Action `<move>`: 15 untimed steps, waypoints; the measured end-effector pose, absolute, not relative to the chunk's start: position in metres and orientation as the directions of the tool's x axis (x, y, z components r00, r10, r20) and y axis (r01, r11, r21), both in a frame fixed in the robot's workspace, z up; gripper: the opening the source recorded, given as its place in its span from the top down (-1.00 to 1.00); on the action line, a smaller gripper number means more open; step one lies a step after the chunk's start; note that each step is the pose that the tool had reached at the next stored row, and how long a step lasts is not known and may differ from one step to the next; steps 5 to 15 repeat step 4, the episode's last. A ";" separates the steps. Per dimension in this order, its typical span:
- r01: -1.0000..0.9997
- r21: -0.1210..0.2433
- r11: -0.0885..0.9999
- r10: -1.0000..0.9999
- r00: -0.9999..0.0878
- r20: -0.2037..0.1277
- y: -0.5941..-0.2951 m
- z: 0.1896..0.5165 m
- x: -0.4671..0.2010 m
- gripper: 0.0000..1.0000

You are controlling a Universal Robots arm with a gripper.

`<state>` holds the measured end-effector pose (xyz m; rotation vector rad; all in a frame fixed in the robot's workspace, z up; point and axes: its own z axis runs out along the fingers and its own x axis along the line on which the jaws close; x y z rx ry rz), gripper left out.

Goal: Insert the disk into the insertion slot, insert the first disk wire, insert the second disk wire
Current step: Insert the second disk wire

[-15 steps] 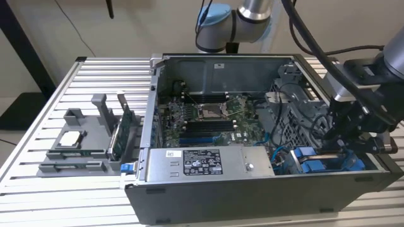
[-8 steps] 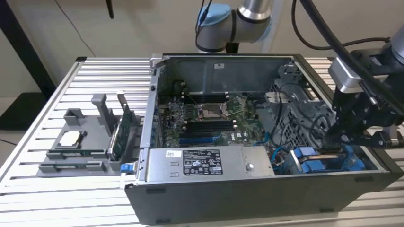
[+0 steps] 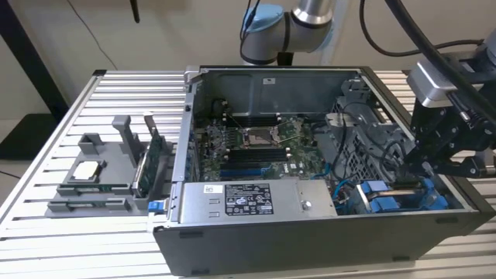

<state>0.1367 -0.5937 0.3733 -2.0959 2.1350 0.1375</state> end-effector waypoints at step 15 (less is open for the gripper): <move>-0.999 -0.037 0.022 -0.986 -0.015 -0.168 -0.594 0.374 0.137 0.53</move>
